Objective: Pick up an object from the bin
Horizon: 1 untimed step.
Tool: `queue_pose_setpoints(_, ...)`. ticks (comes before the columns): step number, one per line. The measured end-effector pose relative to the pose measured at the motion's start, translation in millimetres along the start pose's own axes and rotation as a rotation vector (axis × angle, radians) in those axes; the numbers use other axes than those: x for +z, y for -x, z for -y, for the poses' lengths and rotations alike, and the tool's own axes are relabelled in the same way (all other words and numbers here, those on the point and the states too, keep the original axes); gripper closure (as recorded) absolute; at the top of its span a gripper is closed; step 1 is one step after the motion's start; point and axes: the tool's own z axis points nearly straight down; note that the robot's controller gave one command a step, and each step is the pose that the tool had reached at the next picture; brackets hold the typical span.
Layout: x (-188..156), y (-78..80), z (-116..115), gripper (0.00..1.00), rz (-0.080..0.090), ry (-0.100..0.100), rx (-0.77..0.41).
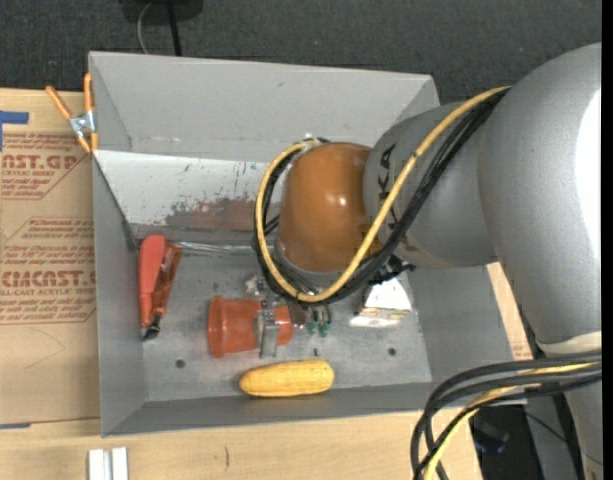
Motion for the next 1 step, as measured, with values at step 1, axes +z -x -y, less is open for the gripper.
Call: queue_pose_setpoints(1, -149.0, 3.2, 2.5, 1.0, 0.008, 0.002, -0.009)
